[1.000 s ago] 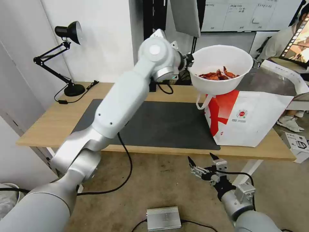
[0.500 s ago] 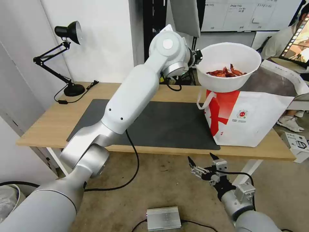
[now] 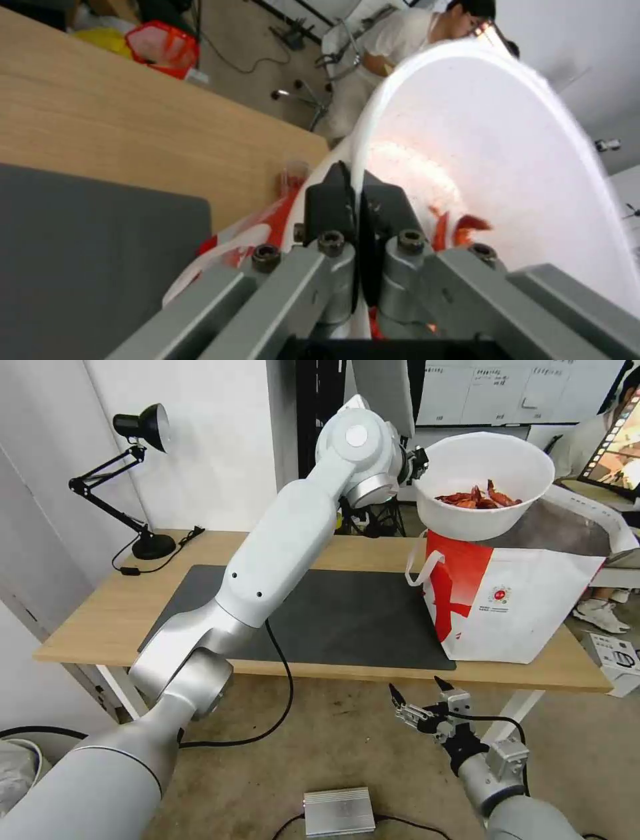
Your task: Pick up the trash from the table and place it into the takeout bag.
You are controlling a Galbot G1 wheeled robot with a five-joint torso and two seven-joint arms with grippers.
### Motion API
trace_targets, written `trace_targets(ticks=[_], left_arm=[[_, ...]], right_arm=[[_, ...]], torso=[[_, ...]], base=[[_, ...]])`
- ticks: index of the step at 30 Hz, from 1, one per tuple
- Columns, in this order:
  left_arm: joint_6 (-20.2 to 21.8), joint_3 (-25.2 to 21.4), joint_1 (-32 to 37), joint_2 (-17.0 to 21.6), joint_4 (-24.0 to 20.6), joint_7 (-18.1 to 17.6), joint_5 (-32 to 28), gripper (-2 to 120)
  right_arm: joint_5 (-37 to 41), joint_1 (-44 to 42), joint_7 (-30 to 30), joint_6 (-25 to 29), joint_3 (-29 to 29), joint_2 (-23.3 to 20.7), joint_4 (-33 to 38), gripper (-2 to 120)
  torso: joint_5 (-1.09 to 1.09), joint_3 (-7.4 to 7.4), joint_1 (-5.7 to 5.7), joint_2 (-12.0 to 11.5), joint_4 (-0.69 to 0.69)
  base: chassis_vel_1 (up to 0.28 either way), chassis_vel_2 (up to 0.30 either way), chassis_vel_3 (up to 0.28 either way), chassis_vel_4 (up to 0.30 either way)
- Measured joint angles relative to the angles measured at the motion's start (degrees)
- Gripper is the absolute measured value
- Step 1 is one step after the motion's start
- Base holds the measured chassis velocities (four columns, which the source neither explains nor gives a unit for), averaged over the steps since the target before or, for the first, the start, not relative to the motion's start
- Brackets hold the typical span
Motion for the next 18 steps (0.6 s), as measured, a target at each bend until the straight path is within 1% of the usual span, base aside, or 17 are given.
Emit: trace_targets(ticks=[2, 3, 6, 12, 18], left_arm=[[-0.9, 0.4, 0.4, 0.0, 0.3, 1.8, 0.4, 0], [-0.9, 0.4, 0.4, 0.0, 0.3, 1.8, 0.4, 0], [-2.5, 0.7, 1.1, 0.0, 0.4, 3.9, 1.3, 0], [-4.8, 2.1, 2.0, 0.0, 0.4, 5.3, 3.0, 0], [-5.6, 3.0, 2.6, 0.0, 0.6, 5.3, 3.7, 0]], right_arm=[[0.0, 0.0, 0.0, 0.0, 0.0, 0.0, 0.0, 100], [0.0, 0.0, 0.0, 0.0, 0.0, 0.0, 0.0, 100], [0.0, 0.0, 0.0, 0.0, 0.0, 0.0, 0.0, 100], [0.0, 0.0, 0.0, 0.0, 0.0, 0.0, 0.0, 100], [0.0, 0.0, 0.0, 0.0, 0.0, 0.0, 0.0, 100]], torso=[[0.0, 0.0, 0.0, 0.0, 0.0], [0.0, 0.0, 0.0, 0.0, 0.0], [0.0, 0.0, 0.0, 0.0, 0.0], [0.0, 0.0, 0.0, 0.0, 0.0], [0.0, 0.0, 0.0, 0.0, 0.0]], base=[[0.0, 0.0, 0.0, 0.0], [0.0, 0.0, 0.0, 0.0], [0.0, 0.0, 0.0, 0.0], [0.0, 0.0, 0.0, 0.0], [0.0, 0.0, 0.0, 0.0]])
